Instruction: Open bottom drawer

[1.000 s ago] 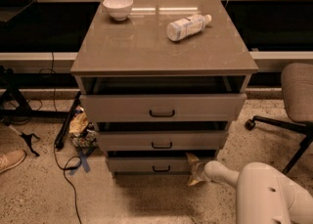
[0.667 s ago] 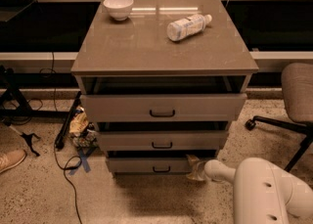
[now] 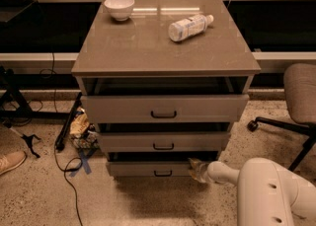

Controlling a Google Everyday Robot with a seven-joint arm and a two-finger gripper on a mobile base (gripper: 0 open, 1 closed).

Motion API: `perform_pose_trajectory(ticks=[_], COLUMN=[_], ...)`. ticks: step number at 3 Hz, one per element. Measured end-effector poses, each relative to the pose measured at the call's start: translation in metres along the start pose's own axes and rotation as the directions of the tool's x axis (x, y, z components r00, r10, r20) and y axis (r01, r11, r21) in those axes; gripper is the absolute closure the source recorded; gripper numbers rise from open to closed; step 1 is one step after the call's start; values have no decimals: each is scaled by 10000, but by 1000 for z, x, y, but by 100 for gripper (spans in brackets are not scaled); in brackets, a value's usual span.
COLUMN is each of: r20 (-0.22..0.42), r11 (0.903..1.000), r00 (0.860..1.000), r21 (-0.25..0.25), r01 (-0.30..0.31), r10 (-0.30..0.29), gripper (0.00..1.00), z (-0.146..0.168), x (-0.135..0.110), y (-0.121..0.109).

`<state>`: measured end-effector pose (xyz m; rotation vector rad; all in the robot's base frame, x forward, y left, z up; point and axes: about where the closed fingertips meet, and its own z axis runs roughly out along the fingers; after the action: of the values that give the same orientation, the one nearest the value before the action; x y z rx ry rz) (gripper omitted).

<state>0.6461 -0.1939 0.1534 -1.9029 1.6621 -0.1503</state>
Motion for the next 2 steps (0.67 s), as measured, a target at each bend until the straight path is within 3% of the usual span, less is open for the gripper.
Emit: perform_pose_trajectory(ticks=[1,2], r20=[0,0], r11=[10000,10000], r00=[10000,10000], r21=[0,0], r01=[0,0], r10=[0,0], gripper=[98,85], z=[-2,-3], x=[-1,-1], y=[-1,-2])
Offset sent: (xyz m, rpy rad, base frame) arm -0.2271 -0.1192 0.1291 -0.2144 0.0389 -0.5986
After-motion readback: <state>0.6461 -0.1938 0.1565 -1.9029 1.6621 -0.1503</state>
